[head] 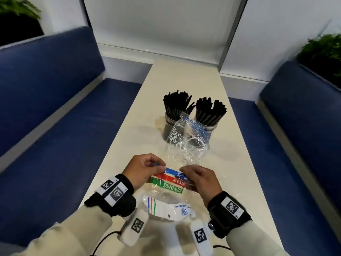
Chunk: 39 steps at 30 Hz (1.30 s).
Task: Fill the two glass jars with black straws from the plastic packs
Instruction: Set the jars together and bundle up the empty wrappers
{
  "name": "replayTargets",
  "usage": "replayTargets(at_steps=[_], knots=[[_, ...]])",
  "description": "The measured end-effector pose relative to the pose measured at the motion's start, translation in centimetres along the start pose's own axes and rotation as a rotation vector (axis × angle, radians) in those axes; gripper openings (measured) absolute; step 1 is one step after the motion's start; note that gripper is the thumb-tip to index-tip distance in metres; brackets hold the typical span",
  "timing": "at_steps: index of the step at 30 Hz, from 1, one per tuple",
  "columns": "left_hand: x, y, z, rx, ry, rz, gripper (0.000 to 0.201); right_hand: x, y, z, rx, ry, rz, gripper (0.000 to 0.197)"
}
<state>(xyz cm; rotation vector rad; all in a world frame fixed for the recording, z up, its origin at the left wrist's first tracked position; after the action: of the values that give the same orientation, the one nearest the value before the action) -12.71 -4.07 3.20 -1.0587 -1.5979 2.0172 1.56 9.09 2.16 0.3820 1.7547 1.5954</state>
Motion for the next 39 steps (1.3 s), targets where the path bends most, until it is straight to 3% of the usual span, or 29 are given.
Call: replayTargets(at_steps=[5, 9, 12, 18, 19, 21, 23, 24, 26, 28, 30, 32, 35, 37, 39], knots=[[-2.7, 1.1, 0.7, -0.183, -0.037, 0.082, 0.009, 0.8, -0.1, -0.2, 0.117, 0.217, -0.075, 0.019], [-4.0, 0.9, -0.2, -0.245, -0.042, 0.088, 0.020, 1.3, 0.0, -0.4, 0.032, 0.336, -0.062, 0.026], [-4.3, 0.4, -0.8, -0.283, -0.115, 0.068, 0.016, 1.4, 0.6, 0.2, 0.077, 0.355, -0.006, 0.016], [-4.7, 1.0, -3.8, -0.513, -0.065, 0.127, 0.035, 1.5, 1.0, 2.4, 0.291, 0.383, 0.017, 0.024], [-4.7, 1.1, -4.1, -0.535, -0.059, 0.137, 0.038, 1.4, 0.9, 2.6, 0.293, 0.393, 0.007, 0.033], [-4.8, 1.5, -4.9, -0.548, -0.059, 0.161, 0.033, 1.0, 0.7, 3.4, 0.291, 0.419, -0.011, 0.045], [-4.9, 1.7, -5.2, -0.535, -0.076, 0.183, 0.021, 0.7, 0.7, 4.0, 0.297, 0.426, -0.015, 0.030], [-5.0, 1.8, -5.2, -0.524, -0.091, 0.188, 0.017, 0.5, 0.6, 4.3, 0.295, 0.418, -0.010, 0.018], [-5.2, 1.8, -5.4, -0.529, -0.096, 0.213, 0.021, 0.5, 0.6, 4.8, 0.242, 0.402, 0.021, 0.022], [-5.5, 1.9, -6.0, -0.454, -0.038, 0.232, 0.053, 0.7, 0.6, 4.8, 0.129, 0.375, 0.048, 0.030], [-5.8, 2.0, -6.5, -0.219, 0.028, 0.199, 0.072, 0.9, 0.7, 4.8, 0.027, 0.348, 0.121, 0.015], [-6.2, 2.3, -6.8, -0.111, 0.051, 0.166, 0.071, 0.9, 0.5, 4.6, -0.078, 0.376, 0.180, 0.026], [-6.0, 2.8, -5.7, -0.141, -0.003, 0.109, 0.074, 1.1, 0.6, 4.7, -0.024, 0.384, 0.153, 0.035], [-5.7, 2.3, -4.4, -0.136, -0.084, 0.042, 0.064, 2.8, 1.0, 5.7, -0.104, 0.273, 0.189, 0.025], [-5.3, 1.8, -3.2, -0.082, -0.165, -0.023, 0.047, 5.3, 1.2, 7.5, -0.380, 0.109, 0.240, 0.016]])
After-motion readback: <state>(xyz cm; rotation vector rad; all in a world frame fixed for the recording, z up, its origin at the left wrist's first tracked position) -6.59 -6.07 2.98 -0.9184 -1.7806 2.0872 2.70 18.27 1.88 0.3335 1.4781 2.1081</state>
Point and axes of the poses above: each hand's wrist, its own x-axis towards the middle knuckle, its own z-axis out of the back of the hand, y = z × x, the point moved 5 cm from there along x, towards the middle knuckle, and after that the axes turned 3 degrees about z, right-handed, at the moved point
